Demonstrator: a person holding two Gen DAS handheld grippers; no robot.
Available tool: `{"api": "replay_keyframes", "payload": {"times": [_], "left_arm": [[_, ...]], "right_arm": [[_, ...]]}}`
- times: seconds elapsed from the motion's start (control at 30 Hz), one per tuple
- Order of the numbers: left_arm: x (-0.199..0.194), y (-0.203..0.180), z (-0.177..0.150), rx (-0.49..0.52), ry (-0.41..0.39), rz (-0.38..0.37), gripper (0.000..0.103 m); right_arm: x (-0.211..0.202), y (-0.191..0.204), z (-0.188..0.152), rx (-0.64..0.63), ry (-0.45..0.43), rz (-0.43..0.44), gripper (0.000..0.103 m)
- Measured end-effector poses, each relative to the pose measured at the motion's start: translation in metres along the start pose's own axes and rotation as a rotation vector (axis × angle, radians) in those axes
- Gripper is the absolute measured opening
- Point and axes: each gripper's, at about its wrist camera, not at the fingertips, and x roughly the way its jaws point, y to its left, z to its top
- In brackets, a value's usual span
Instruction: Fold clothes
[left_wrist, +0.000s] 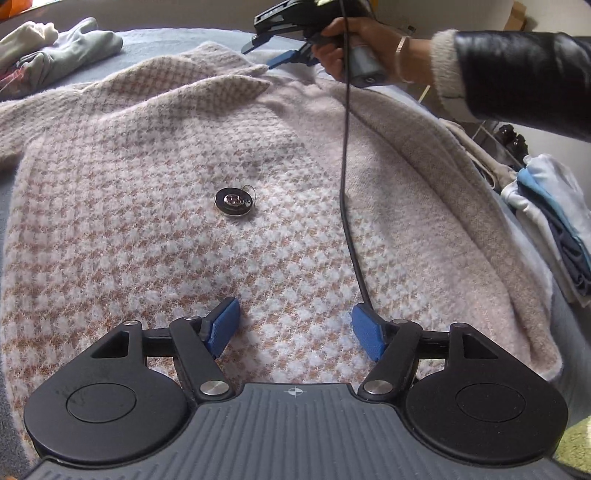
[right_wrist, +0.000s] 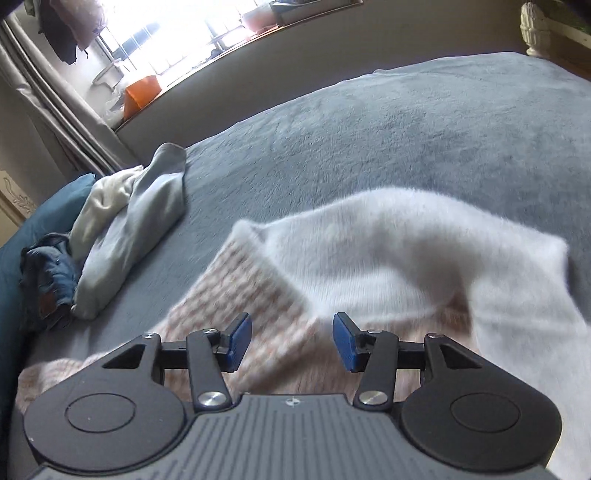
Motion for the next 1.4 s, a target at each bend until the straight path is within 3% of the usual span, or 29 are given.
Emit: {"api": "replay_keyframes", "payload": {"times": [0.2, 0.43, 0.47, 0.53, 0.6, 0.77, 1.07, 1.17, 1.23, 1.33, 1.4], "left_arm": [[0.000, 0.011, 0.008, -0.094, 0.028, -0.028, 0.067], [0.000, 0.006, 0.011, -0.105, 0.040, 0.000, 0.067], [0.001, 0.005, 0.011, -0.100, 0.041, 0.006, 0.067], [0.002, 0.002, 0.012, -0.087, 0.045, 0.017, 0.067], [0.003, 0.001, 0.013, -0.080, 0.048, 0.025, 0.068], [0.004, -0.002, 0.014, -0.060, 0.056, 0.043, 0.068], [0.006, -0.006, 0.014, -0.001, 0.062, 0.071, 0.068], [0.006, -0.005, 0.015, -0.005, 0.064, 0.066, 0.068], [0.007, -0.003, 0.015, -0.014, 0.063, 0.056, 0.069], [0.007, -0.002, 0.015, -0.005, 0.064, 0.041, 0.070], [0.007, 0.000, 0.016, 0.001, 0.064, 0.032, 0.070]], "right_arm": [[0.031, 0.008, 0.021, -0.049, 0.013, 0.031, 0.061], [0.056, 0.030, 0.028, -0.191, 0.068, 0.061, 0.060], [0.059, 0.034, 0.027, -0.220, 0.083, 0.058, 0.056], [0.062, 0.041, 0.024, -0.284, 0.101, 0.042, 0.022], [0.060, 0.048, 0.021, -0.349, 0.093, 0.036, 0.004], [0.042, 0.056, 0.029, -0.415, -0.040, 0.023, 0.003], [0.082, 0.058, 0.012, -0.497, -0.043, -0.144, 0.003], [0.078, 0.053, 0.020, -0.401, -0.047, -0.143, 0.009], [0.063, 0.050, 0.027, -0.359, -0.068, -0.148, 0.025], [0.034, 0.045, 0.032, -0.351, -0.066, -0.073, 0.026], [0.013, 0.053, 0.027, -0.426, -0.011, 0.056, 0.026]]}}
